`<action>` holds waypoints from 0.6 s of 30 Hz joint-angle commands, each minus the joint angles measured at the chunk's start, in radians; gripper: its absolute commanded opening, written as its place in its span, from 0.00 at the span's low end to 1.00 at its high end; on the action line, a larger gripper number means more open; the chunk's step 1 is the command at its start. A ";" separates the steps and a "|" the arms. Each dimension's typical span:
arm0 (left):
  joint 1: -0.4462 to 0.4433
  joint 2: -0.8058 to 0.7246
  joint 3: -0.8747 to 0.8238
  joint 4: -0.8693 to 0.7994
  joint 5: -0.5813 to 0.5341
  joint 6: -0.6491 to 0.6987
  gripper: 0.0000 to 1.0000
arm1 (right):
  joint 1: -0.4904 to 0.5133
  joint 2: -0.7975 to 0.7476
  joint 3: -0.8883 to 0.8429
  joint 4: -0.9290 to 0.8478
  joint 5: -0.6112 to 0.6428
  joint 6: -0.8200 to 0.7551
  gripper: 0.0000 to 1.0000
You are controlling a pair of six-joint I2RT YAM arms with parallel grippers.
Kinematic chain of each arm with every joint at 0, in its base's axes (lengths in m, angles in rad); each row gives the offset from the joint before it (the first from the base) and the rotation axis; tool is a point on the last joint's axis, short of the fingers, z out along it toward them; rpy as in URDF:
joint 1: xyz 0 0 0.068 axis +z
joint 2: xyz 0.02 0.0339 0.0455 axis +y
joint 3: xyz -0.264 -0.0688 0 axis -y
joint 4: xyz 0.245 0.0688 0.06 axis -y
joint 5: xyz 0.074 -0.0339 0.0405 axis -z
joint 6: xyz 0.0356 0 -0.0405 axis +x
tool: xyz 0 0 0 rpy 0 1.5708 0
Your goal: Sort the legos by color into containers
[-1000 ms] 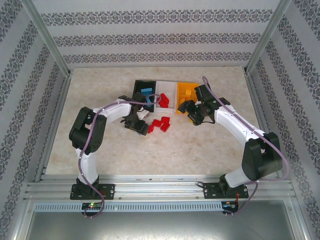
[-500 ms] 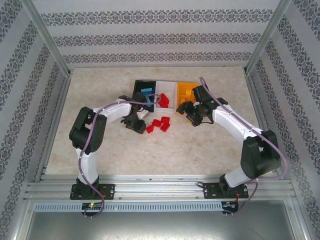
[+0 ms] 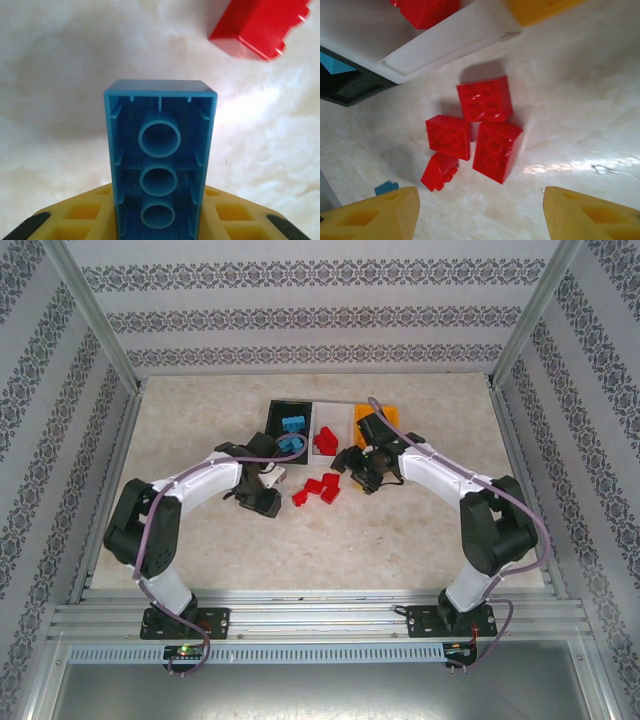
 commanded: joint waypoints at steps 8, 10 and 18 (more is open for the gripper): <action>0.041 -0.280 -0.103 -0.046 0.180 -0.174 0.32 | 0.049 0.079 0.088 0.024 -0.022 0.017 0.66; 0.073 -0.329 -0.110 -0.027 0.241 -0.222 0.31 | 0.047 0.074 0.087 0.012 -0.021 0.008 0.66; 0.228 -0.356 -0.094 0.124 0.483 -0.377 0.31 | 0.031 0.000 0.040 -0.032 -0.010 -0.012 0.66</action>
